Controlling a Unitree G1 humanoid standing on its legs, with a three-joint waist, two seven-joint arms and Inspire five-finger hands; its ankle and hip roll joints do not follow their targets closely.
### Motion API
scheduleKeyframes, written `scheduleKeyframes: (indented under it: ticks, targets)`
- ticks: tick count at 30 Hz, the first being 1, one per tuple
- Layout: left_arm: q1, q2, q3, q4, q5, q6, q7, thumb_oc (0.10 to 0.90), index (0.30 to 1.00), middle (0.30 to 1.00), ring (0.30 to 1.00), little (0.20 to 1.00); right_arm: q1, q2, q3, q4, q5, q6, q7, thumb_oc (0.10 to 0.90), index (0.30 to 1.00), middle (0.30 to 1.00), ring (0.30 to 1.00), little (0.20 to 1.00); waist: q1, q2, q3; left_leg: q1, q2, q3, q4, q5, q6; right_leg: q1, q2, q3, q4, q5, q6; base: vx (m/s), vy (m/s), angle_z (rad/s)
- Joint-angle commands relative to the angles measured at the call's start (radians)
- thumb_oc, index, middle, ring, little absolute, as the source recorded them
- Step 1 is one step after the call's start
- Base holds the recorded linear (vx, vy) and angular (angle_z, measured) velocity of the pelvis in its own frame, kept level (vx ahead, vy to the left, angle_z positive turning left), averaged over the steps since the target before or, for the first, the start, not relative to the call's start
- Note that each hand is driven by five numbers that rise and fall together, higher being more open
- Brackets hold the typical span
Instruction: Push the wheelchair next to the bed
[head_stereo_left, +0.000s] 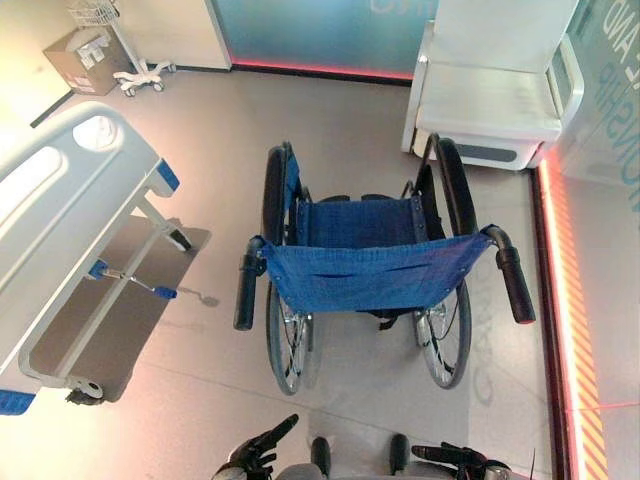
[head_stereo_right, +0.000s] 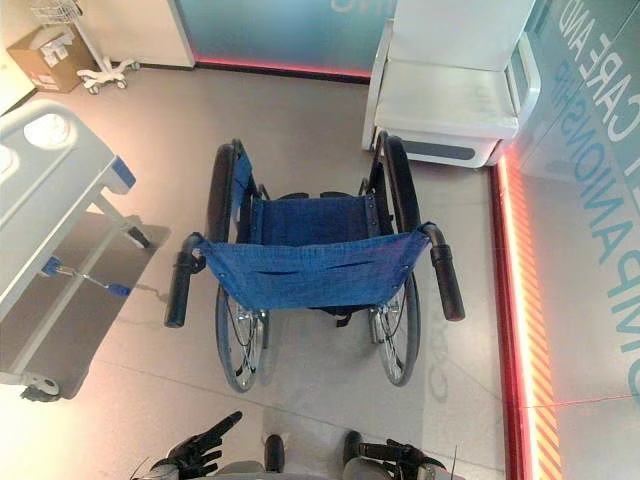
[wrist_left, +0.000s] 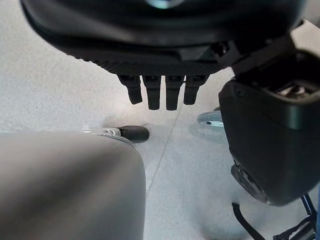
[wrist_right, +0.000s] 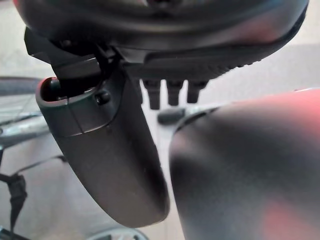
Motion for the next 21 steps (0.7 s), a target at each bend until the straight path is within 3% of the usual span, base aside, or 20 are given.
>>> scheduleKeyframes:
  ticks: [1,15,21]
  targets:
    - [-0.028,-0.054,0.007,0.044,0.004,-0.002,0.003,0.800,0.900,0.900,0.900,0.900,0.040,0.028,0.079,0.009,0.006,0.038,-0.040,0.800,0.900,0.900,0.900,0.900,-0.001,-0.011,-0.008,-0.047,-0.012,-0.027,-0.007,0.019,-0.027,-0.029,-0.026,0.014,0.015,0.043,0.014,0.00,0.000,0.00]
    - [-0.028,-0.047,0.027,0.060,-0.005,0.017,0.024,0.800,0.900,0.900,0.900,0.900,0.045,0.026,0.087,0.014,-0.019,0.039,-0.040,0.800,0.900,0.900,0.900,0.900,-0.002,-0.011,-0.017,-0.028,-0.010,-0.025,-0.008,0.012,-0.026,-0.011,-0.026,0.016,0.014,0.036,0.011,0.03,0.005,0.00]
    - [-0.034,-0.037,0.036,0.048,0.006,0.000,0.043,0.800,0.900,0.900,0.900,0.900,0.049,0.018,0.098,-0.010,-0.037,0.008,-0.035,0.800,0.900,0.900,0.900,0.900,-0.005,-0.009,-0.013,-0.027,-0.011,-0.028,-0.011,0.013,-0.026,-0.013,-0.027,0.021,0.014,0.036,0.013,0.00,0.000,0.00]
